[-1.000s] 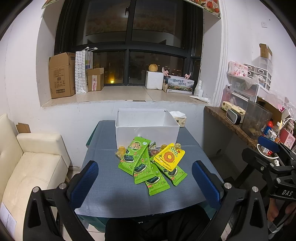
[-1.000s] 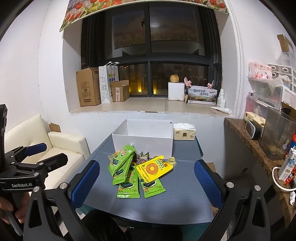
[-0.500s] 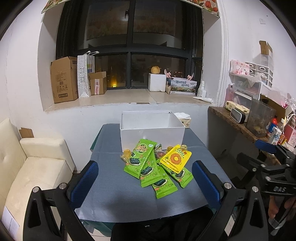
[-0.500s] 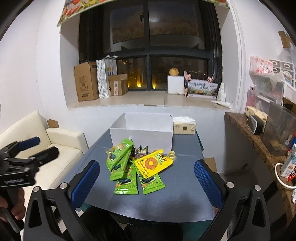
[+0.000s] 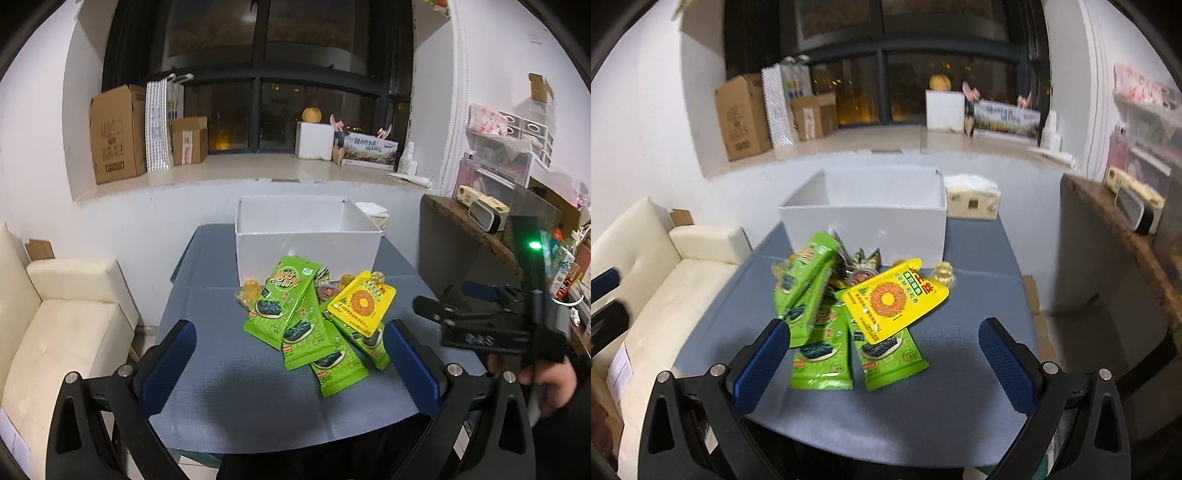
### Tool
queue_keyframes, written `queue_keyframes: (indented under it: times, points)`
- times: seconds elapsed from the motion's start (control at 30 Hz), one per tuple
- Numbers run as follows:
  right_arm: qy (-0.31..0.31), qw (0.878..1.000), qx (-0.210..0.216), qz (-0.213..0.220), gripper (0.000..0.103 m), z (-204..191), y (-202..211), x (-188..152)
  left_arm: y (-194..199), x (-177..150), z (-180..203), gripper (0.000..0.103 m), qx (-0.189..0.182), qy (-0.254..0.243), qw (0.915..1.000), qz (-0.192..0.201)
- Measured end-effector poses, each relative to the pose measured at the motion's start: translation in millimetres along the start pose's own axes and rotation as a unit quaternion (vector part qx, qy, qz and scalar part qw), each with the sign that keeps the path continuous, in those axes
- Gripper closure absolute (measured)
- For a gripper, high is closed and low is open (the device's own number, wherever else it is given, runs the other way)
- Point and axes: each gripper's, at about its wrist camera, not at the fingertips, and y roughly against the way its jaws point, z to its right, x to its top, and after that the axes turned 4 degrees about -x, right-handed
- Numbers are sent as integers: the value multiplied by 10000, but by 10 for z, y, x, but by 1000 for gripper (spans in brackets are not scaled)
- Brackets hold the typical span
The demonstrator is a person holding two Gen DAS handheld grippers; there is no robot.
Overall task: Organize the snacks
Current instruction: 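Grasp the yellow snack bag from the pile with the right gripper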
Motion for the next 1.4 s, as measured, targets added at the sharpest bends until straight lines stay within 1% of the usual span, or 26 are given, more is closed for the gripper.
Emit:
queue_keyframes:
  times: [0.1,0.23,0.3,0.33,0.4,0.47,0.5,0.53,0.57,0.6,0.63,0.7,0.73,0.77,0.83,0.87,0.97,1.13,1.23,1.3,1.33,1.4]
  points:
    - [-223,9991,-75,-357,0,34,-445,65,-165,1,-51,0,62,-31,9999,-96]
    - [-637,9959,-6,-645,0,76,-922,133,-382,19,-157,0,32,-3,9998,-219]
    - [-1147,9895,-8,-884,0,159,-1229,185,-490,18,-221,0,2,43,9996,-278]
    - [-1300,9867,-40,-973,0,179,-1319,199,-538,18,-250,0,-5,70,9995,-299]
    - [-1749,9772,-144,-1198,0,251,-1573,233,-649,14,-322,0,1,113,9993,-370]
    - [-2033,9698,-251,-1323,0,290,-1725,262,-746,12,-388,0,18,129,9990,-433]
    - [-2128,9674,-226,-1351,0,301,-1772,277,-797,9,-420,0,19,143,9988,-468]
    - [-2156,9665,-223,-1372,3,298,-1811,290,-839,4,-443,0,1,148,9986,-503]
    - [-2140,9655,-322,-1446,4,285,-1853,299,-884,-2,-468,0,-14,136,9985,-536]
    - [-2136,9645,-400,-1501,9,281,-1884,304,-924,-9,-489,0,4,119,9984,-560]
    - [-2163,9628,-475,-1546,16,276,-1910,304,-952,-16,-501,0,14,108,9983,-580]
    - [-2189,9632,-465,-1491,21,282,-1901,332,-1013,-30,-536,0,-12,122,9979,-641]
    - [-2182,9632,-467,-1495,27,279,-1892,358,-1033,-37,-548,0,-21,133,9977,-660]
    - [-2130,9653,-490,-1431,31,267,-1847,385,-1055,-44,-559,0,-39,139,9977,-666]
    - [-1965,9709,-486,-1281,55,218,-1749,440,-1094,-55,-563,0,-72,150,9975,-688]
    - [-1863,9731,-494,-1262,58,198,-1717,468,-1116,-61,-564,0,-80,158,9974,-704]
    - [-1724,9754,-460,-1291,66,172,-1674,482,-1153,-63,-552,0,-121,170,9971,-726]
    - [-1537,9804,-443,-1153,81,153,-1488,504,-1144,-71,-484,0,-161,117,9972,-727]
    - [-1541,9813,-292,-1113,86,192,-1412,438,-1144,-63,-478,0,-180,152,9972,-713]
    - [-1512,9826,-277,-1046,90,212,-1347,426,-1152,-55,-460,0,-183,166,9972,-706]
    - [-1491,9834,-266,-999,92,224,-1349,440,-1157,-56,-450,0,-182,159,9972,-702]
    - [-1391,9864,-255,-836,93,247,-1228,439,-1190,-58,-422,0,-189,125,9972,-712]
